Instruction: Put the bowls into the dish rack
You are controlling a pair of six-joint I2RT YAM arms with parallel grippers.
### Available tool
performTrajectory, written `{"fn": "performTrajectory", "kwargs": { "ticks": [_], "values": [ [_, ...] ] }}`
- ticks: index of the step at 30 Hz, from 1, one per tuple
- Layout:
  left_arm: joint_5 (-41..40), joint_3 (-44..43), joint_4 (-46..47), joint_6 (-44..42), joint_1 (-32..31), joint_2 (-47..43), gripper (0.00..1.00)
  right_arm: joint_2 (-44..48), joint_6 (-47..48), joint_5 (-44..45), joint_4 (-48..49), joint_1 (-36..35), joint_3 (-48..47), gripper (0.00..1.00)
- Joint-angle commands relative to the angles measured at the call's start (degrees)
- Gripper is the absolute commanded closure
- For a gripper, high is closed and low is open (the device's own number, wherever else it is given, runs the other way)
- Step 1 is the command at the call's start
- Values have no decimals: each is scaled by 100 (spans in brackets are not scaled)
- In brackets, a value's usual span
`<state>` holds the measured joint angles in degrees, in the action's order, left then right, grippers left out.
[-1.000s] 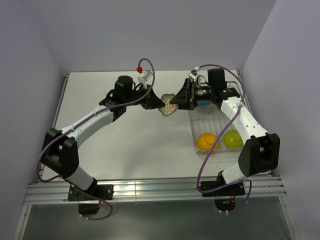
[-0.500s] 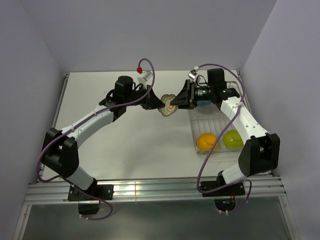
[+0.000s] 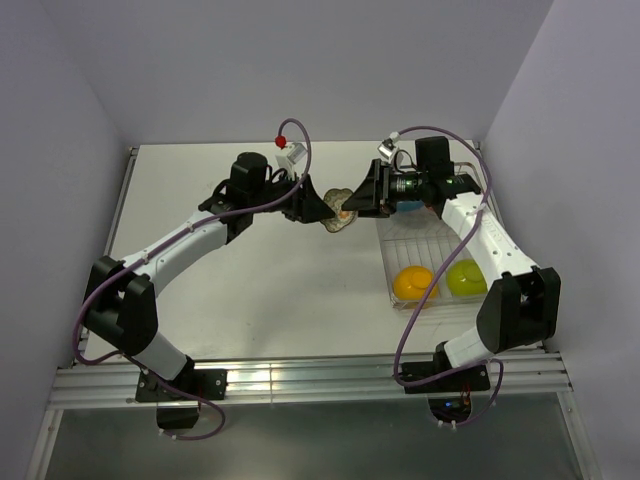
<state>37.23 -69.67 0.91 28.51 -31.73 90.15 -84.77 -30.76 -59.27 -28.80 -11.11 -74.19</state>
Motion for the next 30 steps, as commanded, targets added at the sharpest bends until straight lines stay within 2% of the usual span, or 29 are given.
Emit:
{"fn": "performTrajectory", "kwargs": {
  "ticks": [1,4,12,13,18,21,25,30],
  "values": [
    [-23,-214,-12,-109,-18,-226,38,216,158,38,-29,83,-306,100],
    [-119,-205,-73,-153,-18,-270,27,259,386,178,-187,170,-333,100],
    [-260,-310,-433,-319,44,-323,11,330,1537,784,-1416,680,-622,100],
    [-269,-397,-520,-363,61,-305,1,330,1886,855,-1592,742,-666,100],
    [-427,-793,-1057,-680,123,-200,0,356,2803,1803,-2612,1067,-764,100],
    [-445,-882,-1180,-698,201,-182,0,470,3260,2460,-2841,1471,-763,100],
    [-427,-820,-1145,-663,281,-252,1,549,3787,3253,-3149,1664,-807,100],
    [-401,-811,-1111,-593,351,-270,1,646,3955,4211,-3150,1744,-711,100]
  ]
}}
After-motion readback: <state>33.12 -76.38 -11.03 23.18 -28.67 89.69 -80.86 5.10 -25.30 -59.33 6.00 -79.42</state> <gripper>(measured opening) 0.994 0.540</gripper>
